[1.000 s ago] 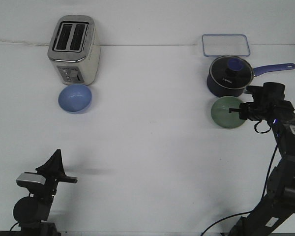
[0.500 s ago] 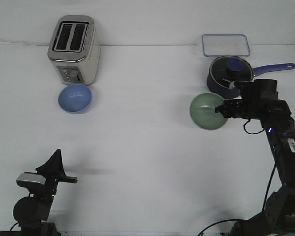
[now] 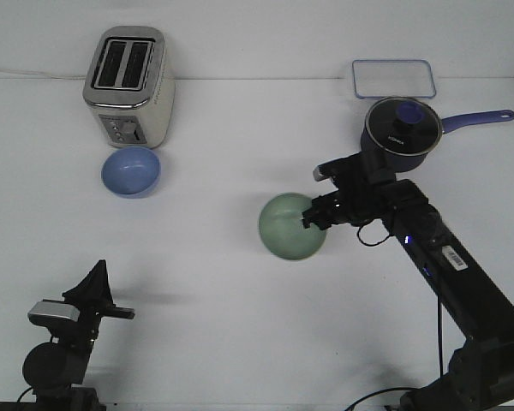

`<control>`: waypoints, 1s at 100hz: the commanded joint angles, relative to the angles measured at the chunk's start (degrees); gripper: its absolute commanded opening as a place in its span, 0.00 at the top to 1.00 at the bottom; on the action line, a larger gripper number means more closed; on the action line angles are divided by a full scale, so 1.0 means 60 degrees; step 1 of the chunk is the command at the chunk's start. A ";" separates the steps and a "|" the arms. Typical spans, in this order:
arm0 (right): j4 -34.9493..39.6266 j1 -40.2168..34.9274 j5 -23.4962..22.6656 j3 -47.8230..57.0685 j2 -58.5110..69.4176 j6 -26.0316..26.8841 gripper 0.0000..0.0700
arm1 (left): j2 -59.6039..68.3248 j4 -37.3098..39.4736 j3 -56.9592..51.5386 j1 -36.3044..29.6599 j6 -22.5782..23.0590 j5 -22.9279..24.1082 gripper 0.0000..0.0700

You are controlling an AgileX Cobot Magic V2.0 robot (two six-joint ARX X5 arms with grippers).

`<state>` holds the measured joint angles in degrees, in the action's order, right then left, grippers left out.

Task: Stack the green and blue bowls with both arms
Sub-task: 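Carry the green bowl with the right gripper toward the table center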

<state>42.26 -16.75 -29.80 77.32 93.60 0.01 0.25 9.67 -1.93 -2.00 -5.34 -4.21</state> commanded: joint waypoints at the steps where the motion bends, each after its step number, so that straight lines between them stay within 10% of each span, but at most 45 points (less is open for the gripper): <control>1: -0.0375 -0.0448 0.0015 -0.0077 0.0098 0.0699 1.00 | -0.0011 0.0113 0.0189 0.0018 0.0011 0.0033 0.99; 29: -0.1610 -0.1953 0.1555 -0.0521 0.0106 0.2881 1.00 | -0.0011 0.0117 0.0189 0.0018 0.0011 0.0029 0.99; 100: -0.1541 -0.2463 0.1453 -0.0535 0.1508 0.3060 1.00 | -0.0011 0.0117 0.0189 0.0018 0.0011 0.0029 0.99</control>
<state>33.54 -31.09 -20.88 73.43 100.40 17.89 0.25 9.65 -1.93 -2.00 -5.34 -4.21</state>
